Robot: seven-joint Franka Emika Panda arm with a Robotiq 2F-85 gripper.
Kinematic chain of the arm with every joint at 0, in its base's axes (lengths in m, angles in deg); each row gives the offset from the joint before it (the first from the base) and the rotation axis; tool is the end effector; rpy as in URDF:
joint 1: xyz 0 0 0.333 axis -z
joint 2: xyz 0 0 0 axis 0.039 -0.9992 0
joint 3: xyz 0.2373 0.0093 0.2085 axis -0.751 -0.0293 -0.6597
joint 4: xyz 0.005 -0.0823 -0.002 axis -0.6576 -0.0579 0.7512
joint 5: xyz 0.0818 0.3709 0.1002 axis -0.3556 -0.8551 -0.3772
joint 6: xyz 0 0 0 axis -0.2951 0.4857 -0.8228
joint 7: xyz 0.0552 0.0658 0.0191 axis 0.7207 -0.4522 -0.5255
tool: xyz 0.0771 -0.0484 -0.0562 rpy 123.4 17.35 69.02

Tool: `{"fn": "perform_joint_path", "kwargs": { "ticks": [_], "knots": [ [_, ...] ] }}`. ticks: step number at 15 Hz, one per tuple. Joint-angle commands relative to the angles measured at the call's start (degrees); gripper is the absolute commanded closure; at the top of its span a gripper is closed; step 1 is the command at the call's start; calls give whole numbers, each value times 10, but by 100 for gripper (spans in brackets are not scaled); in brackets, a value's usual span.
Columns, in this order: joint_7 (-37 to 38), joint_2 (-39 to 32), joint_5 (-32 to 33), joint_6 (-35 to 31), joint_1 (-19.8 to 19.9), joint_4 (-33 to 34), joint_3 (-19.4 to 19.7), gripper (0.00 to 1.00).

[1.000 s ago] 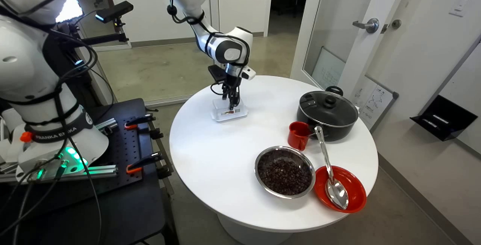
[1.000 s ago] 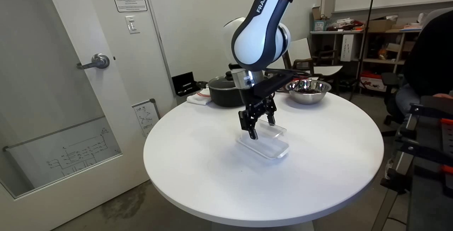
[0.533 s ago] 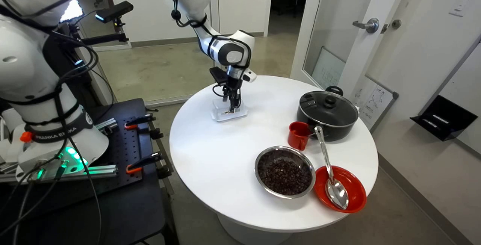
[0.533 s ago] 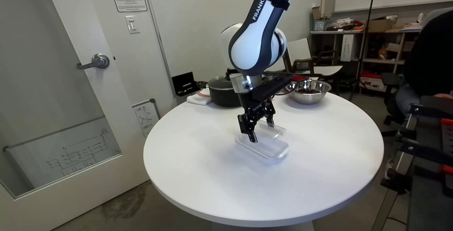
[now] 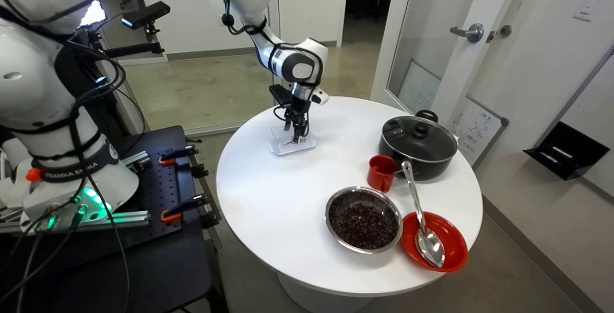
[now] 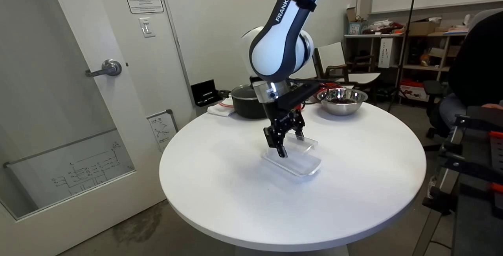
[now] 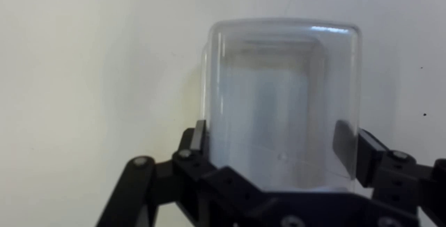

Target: Remove the upside down clear bowl from the white lid

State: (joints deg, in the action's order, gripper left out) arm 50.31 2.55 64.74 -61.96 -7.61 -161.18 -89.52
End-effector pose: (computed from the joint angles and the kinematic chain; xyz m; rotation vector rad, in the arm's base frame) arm 0.5888 0.1163 0.0723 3.0395 -0.0749 -0.4508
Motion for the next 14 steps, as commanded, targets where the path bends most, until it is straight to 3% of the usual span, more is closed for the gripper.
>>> {"fn": "perform_joint_path", "kwargs": {
  "ticks": [1, 14],
  "knots": [
    [-13, -11, -1, 38, -2, 26, 2, 36],
    [-8, 82, 6, 63, -12, 22, 0, 36]
  ]
}}
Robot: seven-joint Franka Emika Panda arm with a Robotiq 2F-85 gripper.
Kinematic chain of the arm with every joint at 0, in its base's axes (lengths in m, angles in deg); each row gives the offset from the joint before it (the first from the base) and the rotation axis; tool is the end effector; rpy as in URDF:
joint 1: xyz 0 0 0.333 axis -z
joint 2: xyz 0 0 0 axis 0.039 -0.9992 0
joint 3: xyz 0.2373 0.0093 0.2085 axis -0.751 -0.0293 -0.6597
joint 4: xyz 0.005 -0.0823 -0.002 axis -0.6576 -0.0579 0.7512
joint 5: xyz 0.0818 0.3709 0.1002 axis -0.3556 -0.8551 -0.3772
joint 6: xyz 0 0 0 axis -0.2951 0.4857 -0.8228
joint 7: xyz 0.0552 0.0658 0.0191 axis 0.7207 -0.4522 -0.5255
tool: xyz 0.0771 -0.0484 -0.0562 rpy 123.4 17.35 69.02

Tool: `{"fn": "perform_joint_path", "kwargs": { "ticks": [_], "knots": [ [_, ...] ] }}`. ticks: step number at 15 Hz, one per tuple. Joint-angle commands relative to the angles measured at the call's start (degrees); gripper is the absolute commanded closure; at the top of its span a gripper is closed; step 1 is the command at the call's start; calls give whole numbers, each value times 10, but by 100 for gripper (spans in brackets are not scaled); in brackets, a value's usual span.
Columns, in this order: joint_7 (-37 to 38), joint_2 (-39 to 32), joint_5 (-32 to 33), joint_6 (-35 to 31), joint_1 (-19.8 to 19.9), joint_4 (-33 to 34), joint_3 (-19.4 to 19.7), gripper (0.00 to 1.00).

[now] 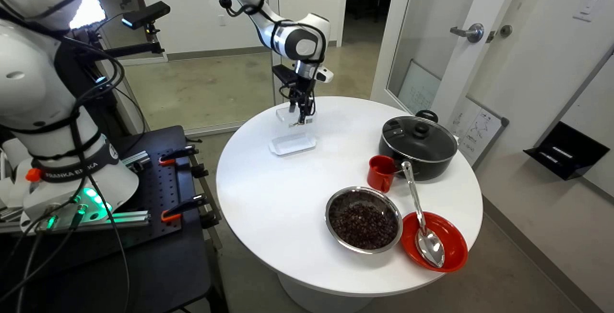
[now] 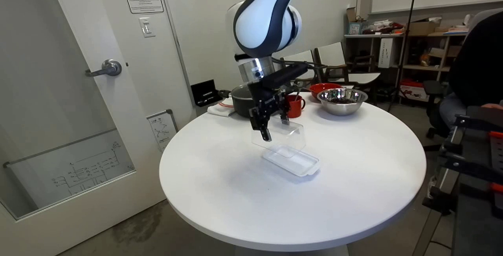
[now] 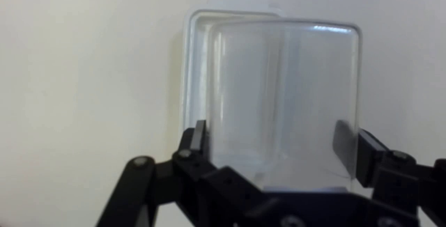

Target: Remove the upside down clear bowl from the white lid

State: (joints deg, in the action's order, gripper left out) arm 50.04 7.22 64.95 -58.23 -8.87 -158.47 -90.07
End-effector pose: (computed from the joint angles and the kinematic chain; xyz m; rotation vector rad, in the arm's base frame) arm 0.6139 0.1401 0.1349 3.0645 -0.0203 -0.3562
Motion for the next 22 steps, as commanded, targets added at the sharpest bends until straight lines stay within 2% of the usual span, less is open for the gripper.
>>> {"fn": "perform_joint_path", "kwargs": {
  "ticks": [1, 5, 11, 13, 16, 19, 22],
  "knots": [
    [-8, 43, 1, 31, 5, -4, 6, 36],
    [-24, 63, -14, 62, 34, 2, 6, 36],
    [-134, 69, -38, 106, 92, -2, -8, 36],
    [-125, 68, -22, 107, 91, -8, 7, 36],
    [-73, 66, 10, 61, 77, -25, 37, 36],
    [-50, 53, 26, 45, 73, -34, 47, 36],
    [-67, 39, 34, 18, 78, -49, 44, 36]
  ]
}}
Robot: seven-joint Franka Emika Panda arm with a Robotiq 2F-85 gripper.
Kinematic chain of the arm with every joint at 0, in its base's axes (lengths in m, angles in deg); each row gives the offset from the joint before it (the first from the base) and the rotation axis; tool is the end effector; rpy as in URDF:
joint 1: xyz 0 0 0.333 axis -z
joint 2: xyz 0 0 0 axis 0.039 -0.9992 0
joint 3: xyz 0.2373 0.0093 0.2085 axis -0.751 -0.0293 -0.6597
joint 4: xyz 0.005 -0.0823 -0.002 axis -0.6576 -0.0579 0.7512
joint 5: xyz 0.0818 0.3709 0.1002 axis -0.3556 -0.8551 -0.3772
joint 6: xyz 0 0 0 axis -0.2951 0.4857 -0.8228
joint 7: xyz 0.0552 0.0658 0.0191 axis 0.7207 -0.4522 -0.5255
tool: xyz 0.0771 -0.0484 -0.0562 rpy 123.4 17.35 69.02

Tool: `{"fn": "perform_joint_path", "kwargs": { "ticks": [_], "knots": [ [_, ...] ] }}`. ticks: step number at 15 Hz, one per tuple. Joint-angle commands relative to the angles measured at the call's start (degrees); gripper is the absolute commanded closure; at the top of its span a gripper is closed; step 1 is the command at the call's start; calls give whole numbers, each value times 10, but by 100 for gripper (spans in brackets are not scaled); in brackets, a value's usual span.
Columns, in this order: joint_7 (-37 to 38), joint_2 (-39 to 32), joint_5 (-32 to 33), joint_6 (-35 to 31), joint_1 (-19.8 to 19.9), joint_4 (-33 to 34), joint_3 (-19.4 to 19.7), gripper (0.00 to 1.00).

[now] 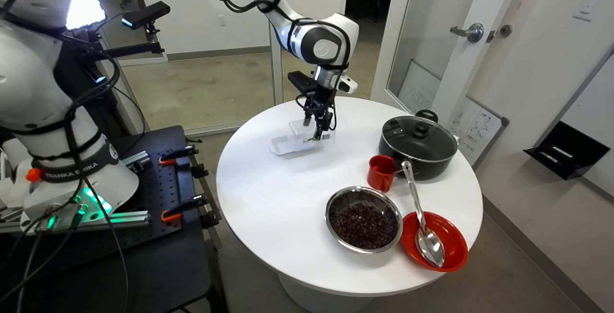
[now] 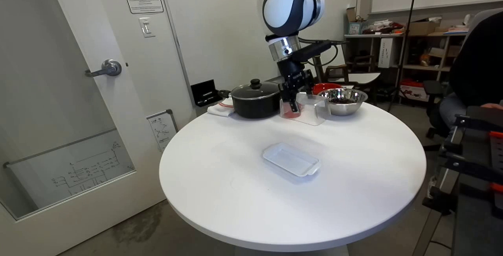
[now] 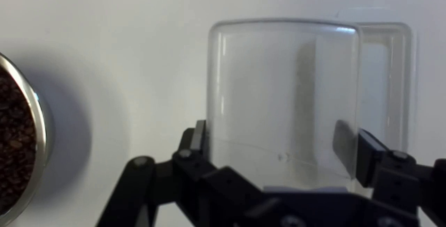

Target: Remove the upside down clear bowl from the white lid

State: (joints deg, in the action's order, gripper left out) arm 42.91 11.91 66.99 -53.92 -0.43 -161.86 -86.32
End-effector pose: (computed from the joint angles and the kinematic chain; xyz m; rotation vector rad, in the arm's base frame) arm 0.6130 0.0069 0.1604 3.0183 -0.1037 -0.4339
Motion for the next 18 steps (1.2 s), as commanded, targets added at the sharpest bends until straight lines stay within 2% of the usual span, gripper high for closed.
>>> {"fn": "perform_joint_path", "kwargs": {
  "ticks": [1, 11, 18],
  "knots": [
    [2, -12, 12, -31, -5, -18, 5, 36],
    [6, -34, 9, -86, -5, -28, 11, 36],
    [-1, -51, 3, -95, -1, -24, 7, 36]
  ]
}}
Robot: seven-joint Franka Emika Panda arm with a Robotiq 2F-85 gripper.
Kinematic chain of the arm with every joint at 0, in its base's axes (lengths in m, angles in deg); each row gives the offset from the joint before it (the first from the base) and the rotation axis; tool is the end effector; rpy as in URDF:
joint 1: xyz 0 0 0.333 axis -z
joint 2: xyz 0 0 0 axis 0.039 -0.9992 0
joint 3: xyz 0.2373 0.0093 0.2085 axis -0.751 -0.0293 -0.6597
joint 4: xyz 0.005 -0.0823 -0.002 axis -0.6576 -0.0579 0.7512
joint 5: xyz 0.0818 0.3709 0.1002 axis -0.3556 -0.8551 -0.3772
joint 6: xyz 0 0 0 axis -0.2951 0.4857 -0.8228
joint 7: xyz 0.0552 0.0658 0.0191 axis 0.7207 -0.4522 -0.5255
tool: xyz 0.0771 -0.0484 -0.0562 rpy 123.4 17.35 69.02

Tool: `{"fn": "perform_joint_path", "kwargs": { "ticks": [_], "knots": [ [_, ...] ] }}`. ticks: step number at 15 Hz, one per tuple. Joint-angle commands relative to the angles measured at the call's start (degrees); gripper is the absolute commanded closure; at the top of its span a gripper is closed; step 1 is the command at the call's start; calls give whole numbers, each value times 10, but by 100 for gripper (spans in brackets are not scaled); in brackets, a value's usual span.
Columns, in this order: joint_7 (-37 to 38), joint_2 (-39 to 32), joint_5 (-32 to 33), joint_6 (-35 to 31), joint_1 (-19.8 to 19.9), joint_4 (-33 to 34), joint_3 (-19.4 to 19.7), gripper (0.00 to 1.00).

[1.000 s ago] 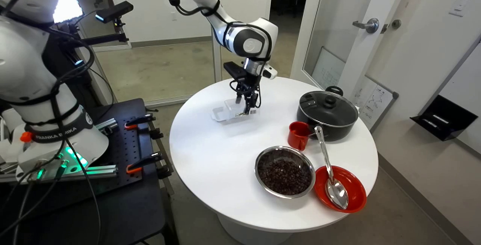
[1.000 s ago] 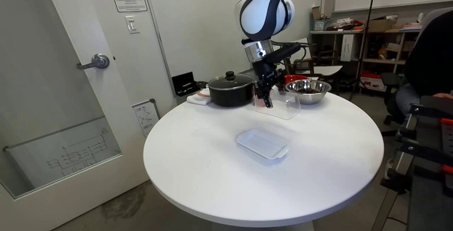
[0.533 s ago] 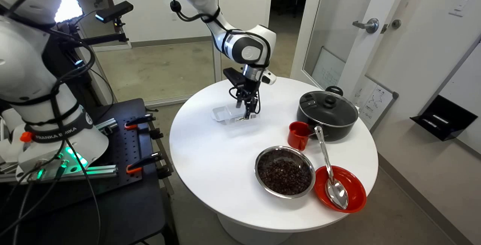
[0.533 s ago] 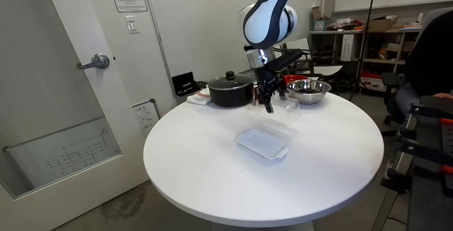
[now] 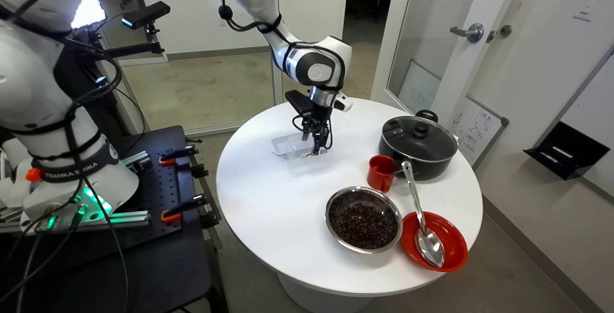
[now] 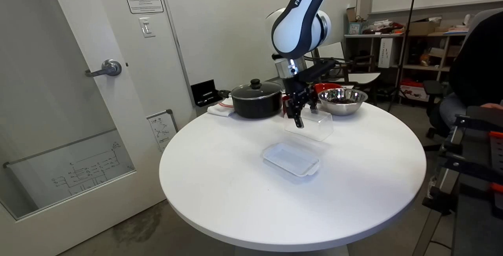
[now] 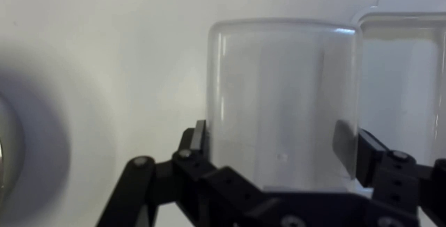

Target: Remove the upside down clear bowl from the white lid

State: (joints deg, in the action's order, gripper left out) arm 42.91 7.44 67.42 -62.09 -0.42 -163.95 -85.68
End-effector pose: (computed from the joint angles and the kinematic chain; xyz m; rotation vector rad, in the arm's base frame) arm 0.6013 0.0006 0.1084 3.0196 -0.0980 -0.3908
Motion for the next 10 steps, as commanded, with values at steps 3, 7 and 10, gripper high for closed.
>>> {"fn": "perform_joint_path", "kwargs": {
  "ticks": [3, 7, 10],
  "knots": [
    [-4, -15, -3, -15, 1, 0, 0, 36],
    [-8, -25, -5, -21, 3, 2, -2, 36],
    [-12, -33, -9, -26, 6, 5, -5, 36]
  ]
}}
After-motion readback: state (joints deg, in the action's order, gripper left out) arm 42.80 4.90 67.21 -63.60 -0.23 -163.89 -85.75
